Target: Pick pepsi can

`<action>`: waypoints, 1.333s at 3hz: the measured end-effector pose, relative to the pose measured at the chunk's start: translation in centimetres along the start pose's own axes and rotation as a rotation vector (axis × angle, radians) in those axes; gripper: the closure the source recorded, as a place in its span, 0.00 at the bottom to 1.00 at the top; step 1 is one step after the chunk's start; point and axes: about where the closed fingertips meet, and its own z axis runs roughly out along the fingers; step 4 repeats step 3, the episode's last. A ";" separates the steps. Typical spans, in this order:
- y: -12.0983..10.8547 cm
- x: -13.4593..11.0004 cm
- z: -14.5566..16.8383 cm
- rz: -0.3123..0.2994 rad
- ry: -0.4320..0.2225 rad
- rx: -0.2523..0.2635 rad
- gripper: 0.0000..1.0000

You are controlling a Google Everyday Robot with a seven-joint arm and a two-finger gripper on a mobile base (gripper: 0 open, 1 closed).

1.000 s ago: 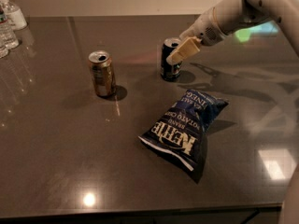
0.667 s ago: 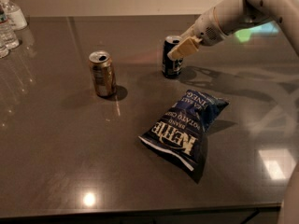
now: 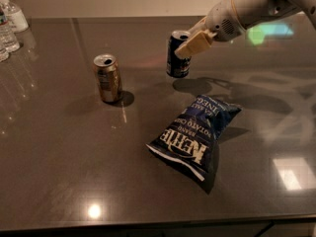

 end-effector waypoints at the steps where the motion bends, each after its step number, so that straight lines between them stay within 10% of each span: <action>1: 1.1 -3.0 -2.0 -0.037 0.006 -0.023 1.00; 2: 1.3 -7.5 -5.7 -0.101 0.012 -0.013 1.00; 4: 1.2 -7.9 -6.1 -0.107 0.007 -0.006 1.00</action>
Offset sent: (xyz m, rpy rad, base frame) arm -0.0184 0.0109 0.1242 -0.0629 -0.0801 0.0984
